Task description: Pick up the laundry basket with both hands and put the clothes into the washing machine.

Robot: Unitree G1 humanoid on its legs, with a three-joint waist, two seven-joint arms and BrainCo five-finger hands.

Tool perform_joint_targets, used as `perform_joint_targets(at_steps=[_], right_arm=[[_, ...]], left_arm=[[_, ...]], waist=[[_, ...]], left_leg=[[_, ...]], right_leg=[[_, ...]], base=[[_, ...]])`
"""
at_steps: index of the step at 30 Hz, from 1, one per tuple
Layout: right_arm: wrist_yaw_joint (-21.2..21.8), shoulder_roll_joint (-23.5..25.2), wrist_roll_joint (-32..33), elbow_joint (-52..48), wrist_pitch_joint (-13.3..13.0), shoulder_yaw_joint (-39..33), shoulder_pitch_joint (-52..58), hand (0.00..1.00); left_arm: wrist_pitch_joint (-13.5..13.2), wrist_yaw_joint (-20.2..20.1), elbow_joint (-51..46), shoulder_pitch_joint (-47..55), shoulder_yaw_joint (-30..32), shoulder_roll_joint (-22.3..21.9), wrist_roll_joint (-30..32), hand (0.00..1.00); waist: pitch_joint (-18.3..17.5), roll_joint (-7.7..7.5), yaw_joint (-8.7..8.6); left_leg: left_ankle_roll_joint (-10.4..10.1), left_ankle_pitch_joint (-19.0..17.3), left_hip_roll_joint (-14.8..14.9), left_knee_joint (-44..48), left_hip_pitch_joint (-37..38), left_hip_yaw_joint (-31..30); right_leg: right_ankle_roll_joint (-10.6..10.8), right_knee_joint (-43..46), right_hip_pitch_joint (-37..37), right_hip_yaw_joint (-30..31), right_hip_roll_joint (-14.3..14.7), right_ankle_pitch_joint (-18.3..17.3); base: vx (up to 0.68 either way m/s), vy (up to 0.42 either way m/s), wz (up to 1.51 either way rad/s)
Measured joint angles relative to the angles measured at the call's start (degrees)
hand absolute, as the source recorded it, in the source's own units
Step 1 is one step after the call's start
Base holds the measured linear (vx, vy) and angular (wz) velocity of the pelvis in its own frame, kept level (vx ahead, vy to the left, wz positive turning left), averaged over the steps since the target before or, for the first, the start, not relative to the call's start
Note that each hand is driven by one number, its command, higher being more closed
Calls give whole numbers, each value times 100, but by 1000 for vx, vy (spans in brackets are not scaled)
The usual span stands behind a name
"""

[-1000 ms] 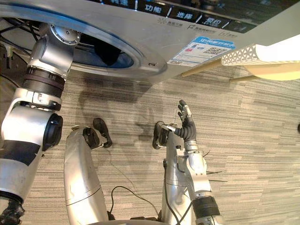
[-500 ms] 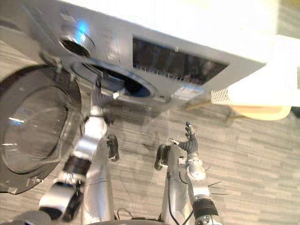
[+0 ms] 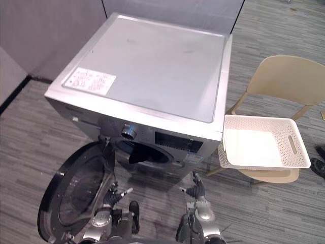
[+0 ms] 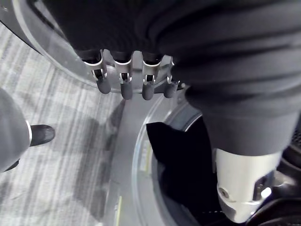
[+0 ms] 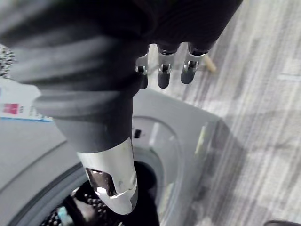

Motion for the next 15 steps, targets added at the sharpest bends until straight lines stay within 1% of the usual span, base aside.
perform_joint_targets(at_steps=[2,5,8,9,10,11,12,13,14,15], right_arm=[[1,-18,0,127,72,-33,-24,0],[1,-58,0,221,82,0,-78,0],[-5,-91,0,377,92,110,-331,0],[-11,-93,0,373,92,187,-354,0],[-12,-98,1,370,92,240,-371,0],[-15,-96,1,364,92,245,-379,0],[-26,-115,1,359,96,245,-347,0],[-41,-66,1,353,106,277,-343,0],[-38,-51,0,366,112,299,-326,0],[-28,-31,1,374,123,301,-331,0]], left_arm=[[0,2,50,-9,-23,94,97,0],[-14,6,128,-36,-74,129,123,0],[-10,8,270,-56,-263,175,185,0],[-10,3,316,-133,-350,174,210,0],[-6,2,351,-195,-393,174,216,0],[-6,4,354,-226,-393,182,219,0],[-13,9,350,-260,-382,211,220,0],[-8,7,329,-307,-321,234,221,0],[-8,9,297,-299,-321,264,221,0],[-13,10,193,-215,-311,299,221,0]], waist=[[-6,-5,2],[-30,11,-3],[-30,13,9],[-22,20,-46],[2,3,-91],[23,-21,-130],[48,-31,-125],[110,-53,-183],[101,-82,-181],[97,-122,-123]], left_leg=[[-8,143,-59,-426,450,112],[-13,245,-100,-663,679,159],[54,299,-96,-688,629,346],[70,305,-96,-607,511,340],[100,278,-106,-505,429,295],[180,221,-123,-429,392,255],[301,148,-61,-359,290,228],[387,214,-107,-327,238,233],[399,269,-139,-349,278,222],[398,383,-206,-351,327,233]], right_leg=[[16,-233,294,67,32,108],[9,-275,356,147,41,159],[-39,-79,104,345,42,251],[-90,264,-163,303,7,284],[-151,563,-344,281,-30,327],[-120,537,-315,288,-43,361],[-23,408,-197,304,-38,361],[-100,1776,-483,330,-93,-255],[-69,2363,-517,317,-75,-436],[-9,2959,-384,277,-58,-596]], base=[[45,16,-19],[-11,31,-17],[-93,44,-33],[-133,61,-6],[-134,74,5],[-141,68,15],[-177,25,29],[-150,0,35],[-118,-21,37],[-95,-39,18]])
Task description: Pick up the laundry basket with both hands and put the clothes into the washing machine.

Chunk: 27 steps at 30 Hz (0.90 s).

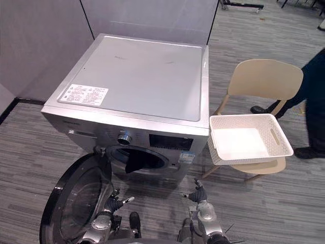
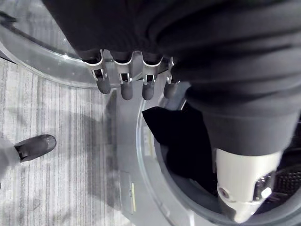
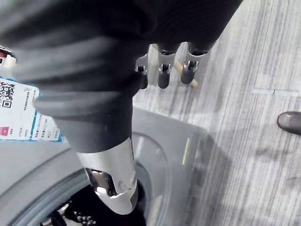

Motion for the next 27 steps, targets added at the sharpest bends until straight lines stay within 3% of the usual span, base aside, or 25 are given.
perform_joint_targets(at_steps=[1,2,4,5,6,7,9,11,13,15,16,19,23,27], right_arm=[[12,-10,0,-1,-6,8,-59,0],[22,-88,0,3,-27,110,-195,0],[3,-194,6,-32,-62,189,-461,0],[-42,-286,13,-30,-60,180,-676,0],[-95,-318,24,-1,-39,172,-684,0],[-123,-365,56,88,-17,153,-612,0],[-154,-246,55,96,-11,144,-491,0],[-229,-65,54,15,-27,72,-497,0],[-240,-121,47,-65,-35,79,-417,0],[-247,-185,32,-61,-29,77,-274,0],[-251,-183,20,-60,-25,70,-193,0],[-257,-69,2,-78,-25,37,-2,0],[-255,-63,4,-83,-22,39,96,0],[-251,-52,4,-387,5,75,60,0]], left_arm=[[-1,6,-96,78,77,-8,-1,0],[-6,28,-172,121,113,-33,-28,0],[-7,52,-202,158,104,-76,-31,0],[3,67,-199,59,88,-243,-37,0],[0,77,-202,29,51,-314,-59,0],[0,121,-203,44,28,-424,-124,0],[-4,125,-206,62,-70,-422,-146,0],[-5,131,-223,0,-208,-366,-141,0],[-5,135,-279,-12,-368,-363,-135,0],[-9,151,-468,-35,-476,-361,-132,0],[-11,181,-625,-69,-608,-339,-136,0],[-12,272,-1459,-104,-945,-160,-142,0],[-152,429,-3055,-80,-1050,-113,-144,0],[-367,665,-4606,132,-366,-10,-189,0]], waist=[[4,-12,90],[-26,-41,249],[-26,226,411],[279,586,421],[365,678,421],[420,747,430],[409,687,383],[525,345,292],[535,315,251],[523,400,229],[494,453,193],[373,336,138],[226,448,133],[126,467,142]], left_leg=[[-14,34,-49,48,-31,48],[-35,89,-52,191,-213,177],[-50,237,40,213,-723,176],[-141,336,218,186,-855,14],[-209,391,253,158,-900,-69],[-409,515,289,-8,-914,-267],[-960,269,252,-345,-904,-540],[-771,186,119,481,-1104,-404],[-469,-162,157,1376,-988,-443],[-503,-613,263,1217,-584,-524],[-429,-674,244,829,-364,-554],[-324,-300,2,-33,66,-577],[-184,-2,-215,-606,287,-771],[-126,37,-329,-823,580,-783]], right_leg=[[-49,-76,175,-39,43,-137],[-90,-783,282,-7,154,-350],[-268,-1935,308,4,430,-348],[-433,-2260,364,-128,658,-62],[-414,-2334,367,-166,718,-8],[-464,-2387,359,-276,790,80],[-582,-2570,347,-538,764,261],[-699,-2674,197,-623,466,391],[-597,-2699,123,-605,331,499],[-482,-2727,146,-601,332,577],[-396,-2817,204,-599,371,655],[-231,-3512,580,-685,313,1062],[-104,-3868,840,-930,200,1245],[-24,-4076,1106,-928,185,1317]], base=[[-178,-56,-21],[-197,-59,-56],[-240,-24,-49],[-279,-3,-3],[-313,-16,25],[-283,-41,44],[-234,-26,62],[-176,22,42],[-103,59,11],[-79,168,-1],[-33,166,4],[1,125,10],[7,116,35],[55,50,-1]])
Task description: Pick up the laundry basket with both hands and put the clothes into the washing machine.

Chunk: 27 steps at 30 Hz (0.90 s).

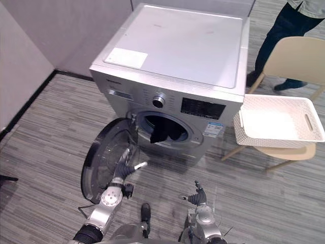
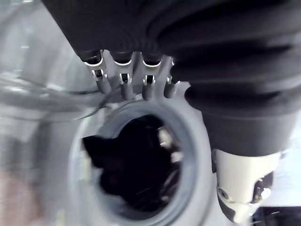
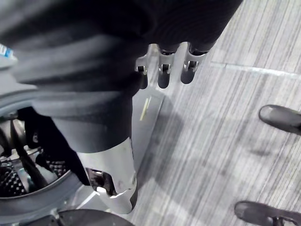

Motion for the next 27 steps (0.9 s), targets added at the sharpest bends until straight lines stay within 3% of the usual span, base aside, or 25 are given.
perform_joint_targets(at_steps=[5,8,10,14,16,19,21,27], right_arm=[[33,-11,2,-14,185,-21,-114,0],[38,-26,5,105,225,-34,-255,0],[40,-39,5,197,275,-33,-345,0],[42,-47,12,387,352,9,-596,0],[42,-49,53,448,411,13,-638,0],[37,-23,62,614,424,11,-757,0],[20,-42,76,622,421,-4,-801,0],[14,-57,130,848,418,-42,-1005,0]], left_arm=[[-139,699,-414,-1,1730,300,-309,0],[-128,1111,-245,-10,2242,469,-506,0],[-129,1210,32,-13,2303,553,-554,0],[63,1213,1625,-251,2464,762,-779,0],[273,1064,2570,-553,2447,874,-914,0],[406,787,3561,-884,2374,1040,-934,0],[386,645,3885,-970,2329,1005,-1064,0],[495,455,4404,-1019,1691,720,-1027,0]], waist=[[-161,-95,39],[-178,-115,155],[-178,-116,186],[-182,-145,183],[-114,-263,181],[12,-491,171],[47,-545,172],[157,-436,170]], left_leg=[[-1,-1,-2,-4,68,-38],[-1,-1,16,-8,94,-35],[-2,-2,38,-14,91,-40],[-15,11,88,-54,-105,-19],[-45,32,119,-58,-232,-8],[-102,72,169,-35,-404,28],[-82,120,176,-24,-554,70],[-79,124,139,-23,-585,113]], right_leg=[[-49,-260,208,-66,66,63],[-92,-369,275,-65,135,109],[-107,-388,279,-73,165,120],[-149,-488,84,16,234,251],[-173,-489,-53,36,258,275],[-226,-490,-261,91,305,316],[-225,-490,-431,142,312,355],[-216,-490,-470,164,278,366]], base=[[55,-9,4],[13,-6,0],[-26,-6,0],[-79,-3,-11],[-72,9,-4],[-31,-7,-8],[38,0,-14],[48,15,-2]])
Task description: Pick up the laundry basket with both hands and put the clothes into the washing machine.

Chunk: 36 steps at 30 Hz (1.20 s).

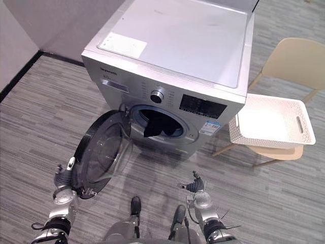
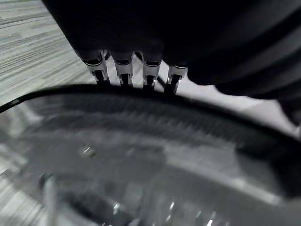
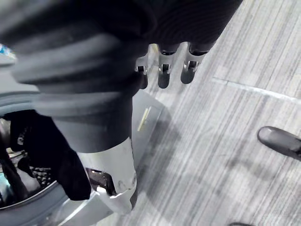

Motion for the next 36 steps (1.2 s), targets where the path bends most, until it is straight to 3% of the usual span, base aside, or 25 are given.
perform_joint_targets(at_steps=[3,7,9,10,11,13,16,18,21,23,24,25,28,29,33,36], right_arm=[[-2,45,14,46,-4,-12,-106,0],[-4,93,57,41,-6,-104,-80,0],[20,43,102,-478,6,-23,246,0],[33,-67,119,-1202,-24,59,671,0],[237,-144,175,-1459,-111,54,907,0],[618,-421,323,-1527,-481,-2,1428,0],[626,-581,375,-854,-344,-172,1529,0],[609,-655,373,-866,-340,-212,1567,0],[523,-626,371,-1040,-346,-324,1542,0],[464,-694,373,-1258,-359,-637,1499,0],[441,-771,375,-1322,-368,-703,1484,0],[401,-973,395,-1447,-410,-869,1458,0],[409,-1242,629,-1634,-458,-1089,1395,0],[416,-1308,802,-1765,-476,-1196,1449,0],[625,-1139,1072,-2474,-666,-1175,1627,0],[660,-1025,1145,-2738,-735,-1120,1727,0]], left_arm=[[-22,-2,-6,75,-219,-193,6,0],[-10,-133,-19,186,-1228,-374,-25,0],[34,-254,-220,244,-1732,-476,-37,0],[94,-368,-630,378,-2190,-494,-23,0],[166,-376,-771,436,-2357,-520,-33,0],[194,-577,-948,579,-2933,-472,-33,0],[206,-919,-998,183,-3664,-640,-4,0],[204,-1025,-1002,-246,-3861,-873,11,0],[109,-975,-797,-1529,-3744,-1216,55,0],[83,-830,-299,-2355,-3217,-1186,186,0],[88,-795,-94,-2612,-3063,-1120,195,0],[111,-702,313,-3168,-2750,-852,229,0],[138,-694,883,-3929,-2340,-85,415,0],[132,-970,998,-4169,-2376,262,488,0],[148,-1107,987,-4201,-2226,187,771,0],[142,-1112,778,-4136,-2143,96,811,0]], waist=[[30,49,-1],[32,54,-7],[30,54,-19],[29,54,-46],[30,54,-62],[24,69,-236],[8,220,-490],[1,320,-567],[53,494,-884],[90,529,-1131],[130,547,-1176],[222,554,-1295],[442,536,-1442],[515,516,-1413],[570,488,-1404],[588,486,-1270]], left_leg=[[0,0,-14,-2,68,-8],[0,-1,-49,-19,290,-81],[-3,-3,-20,-9,354,-28],[-5,-5,-11,-7,395,65],[-9,-8,-11,-5,424,113],[-7,-57,-18,-5,579,299],[-19,-145,13,-5,670,556],[-19,-146,35,-5,635,758],[-19,-146,95,-6,468,1197],[-20,-148,141,-8,303,1481],[-22,-150,159,-7,259,1553],[-23,-148,190,-6,96,1723],[-14,-101,253,-5,-137,1947],[-56,-74,307,-5,-220,2078],[-103,-57,437,-4,-330,2093],[-127,-41,483,-3,-346,2076]], right_leg=[[0,0,68,-6,-11,0],[15,0,326,-67,-42,-11],[28,36,369,-46,-62,-18],[32,83,330,11,-75,-21],[34,114,319,68,-83,-23],[85,270,307,333,-106,-63],[101,451,178,606,-114,-144],[77,479,2,839,-86,-120],[67,604,-472,1256,-8,-111],[44,584,-770,1509,30,52],[27,580,-859,1582,45,70],[5,531,-1088,1737,94,182],[-48,333,-1349,1916,189,464],[-84,262,-1458,2032,254,540],[-98,245,-1573,2028,375,549],[-119,248,-1571,1973,410,537]], base=[[-1,8,1],[-30,28,9],[-61,38,0],[-65,43,-15],[-49,53,-37],[-21,54,-52],[-47,35,-45],[-52,21,-64],[-48,13,-71],[8,-10,-74],[52,-29,-74],[53,-35,-69],[74,-42,-51],[98,-47,-36],[77,-54,-12],[10,-22,8]])
